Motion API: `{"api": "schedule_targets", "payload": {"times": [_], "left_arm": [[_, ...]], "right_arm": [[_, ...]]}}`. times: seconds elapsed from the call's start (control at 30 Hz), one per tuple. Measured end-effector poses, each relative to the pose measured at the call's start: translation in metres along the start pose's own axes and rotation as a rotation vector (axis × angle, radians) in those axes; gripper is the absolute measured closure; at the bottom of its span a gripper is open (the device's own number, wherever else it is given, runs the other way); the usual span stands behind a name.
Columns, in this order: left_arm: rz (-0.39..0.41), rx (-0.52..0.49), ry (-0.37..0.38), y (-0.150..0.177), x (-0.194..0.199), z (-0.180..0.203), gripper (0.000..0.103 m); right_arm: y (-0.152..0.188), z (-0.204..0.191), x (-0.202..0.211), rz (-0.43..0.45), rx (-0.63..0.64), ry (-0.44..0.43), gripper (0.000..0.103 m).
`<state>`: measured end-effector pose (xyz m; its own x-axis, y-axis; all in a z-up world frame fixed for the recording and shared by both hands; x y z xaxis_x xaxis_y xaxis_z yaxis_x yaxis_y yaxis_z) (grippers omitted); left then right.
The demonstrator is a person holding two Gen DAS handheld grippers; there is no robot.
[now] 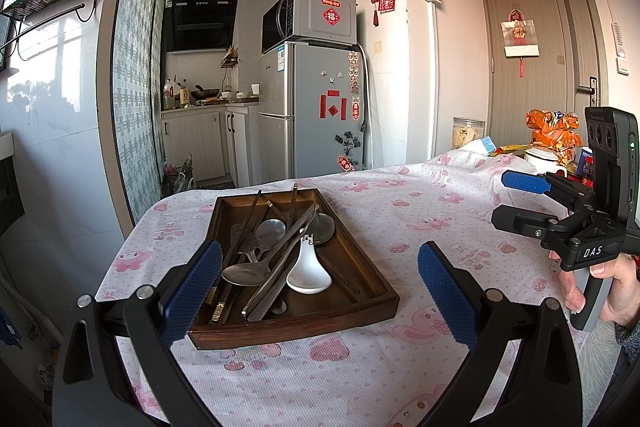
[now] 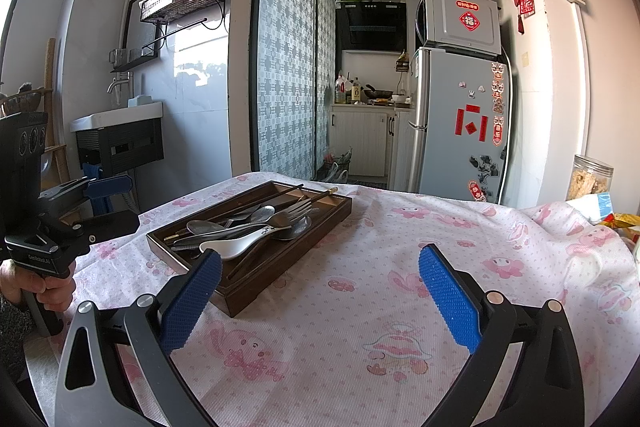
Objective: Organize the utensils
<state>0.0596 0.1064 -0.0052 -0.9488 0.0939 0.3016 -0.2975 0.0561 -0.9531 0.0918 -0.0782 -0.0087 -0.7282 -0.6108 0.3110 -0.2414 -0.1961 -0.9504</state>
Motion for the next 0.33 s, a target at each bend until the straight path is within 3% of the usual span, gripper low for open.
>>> {"api": "schedule_targets", "payload": {"times": [0.33], "left_arm": [[0.000,0.000,0.000,0.0000,0.0000,-0.0003,0.003]], "right_arm": [[-0.0002,-0.0008,0.0001,0.000,0.000,0.000,0.003]]}}
Point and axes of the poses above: each gripper's, at about its wrist camera, not at the fingertips, and x roughly against the way its jaws point, z to its right, y to its underside, the point moved 7 cm from there along -x, roughly the way its jaws point, and after that the axes turned 1 degree about -x, right-handed, at the moved point
